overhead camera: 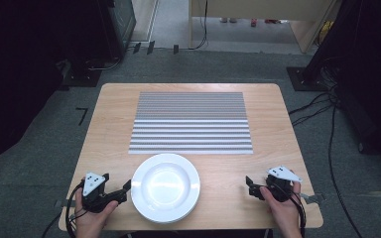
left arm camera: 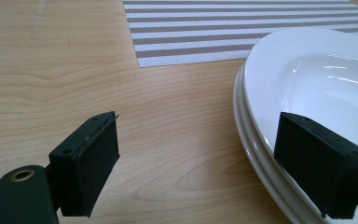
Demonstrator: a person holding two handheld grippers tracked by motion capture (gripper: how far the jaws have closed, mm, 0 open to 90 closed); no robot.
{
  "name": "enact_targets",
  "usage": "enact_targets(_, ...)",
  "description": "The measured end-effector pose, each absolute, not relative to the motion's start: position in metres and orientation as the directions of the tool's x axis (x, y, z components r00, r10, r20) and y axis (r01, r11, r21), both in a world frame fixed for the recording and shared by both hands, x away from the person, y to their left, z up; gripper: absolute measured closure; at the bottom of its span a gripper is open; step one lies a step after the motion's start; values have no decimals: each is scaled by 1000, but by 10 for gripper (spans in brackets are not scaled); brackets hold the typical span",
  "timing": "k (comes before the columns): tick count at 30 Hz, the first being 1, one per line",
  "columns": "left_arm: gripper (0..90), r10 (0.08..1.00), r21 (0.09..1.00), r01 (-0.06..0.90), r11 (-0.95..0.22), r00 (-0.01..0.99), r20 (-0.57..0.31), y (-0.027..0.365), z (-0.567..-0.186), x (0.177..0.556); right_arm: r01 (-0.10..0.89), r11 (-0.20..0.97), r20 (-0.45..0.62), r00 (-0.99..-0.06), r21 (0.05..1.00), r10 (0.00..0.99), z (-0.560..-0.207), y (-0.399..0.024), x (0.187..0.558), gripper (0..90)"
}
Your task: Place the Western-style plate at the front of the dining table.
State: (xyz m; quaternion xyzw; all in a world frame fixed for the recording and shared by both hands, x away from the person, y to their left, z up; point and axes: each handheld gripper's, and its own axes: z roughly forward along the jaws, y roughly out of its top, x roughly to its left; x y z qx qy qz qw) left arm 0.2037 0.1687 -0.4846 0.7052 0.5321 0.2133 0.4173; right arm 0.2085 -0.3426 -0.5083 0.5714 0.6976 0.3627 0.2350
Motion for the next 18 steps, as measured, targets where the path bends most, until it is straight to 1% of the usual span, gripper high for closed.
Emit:
enact_targets(11, 137, 922, 814, 573, -99, 361, -142, 163, -484, 202, 624, 97, 100, -273, 776, 957, -508, -327, 209, 61)
enact_targets(18, 137, 920, 812, 573, -107, 368, -138, 159, -484, 202, 615, 86, 123, -289, 784, 949, -504, -318, 209, 62)
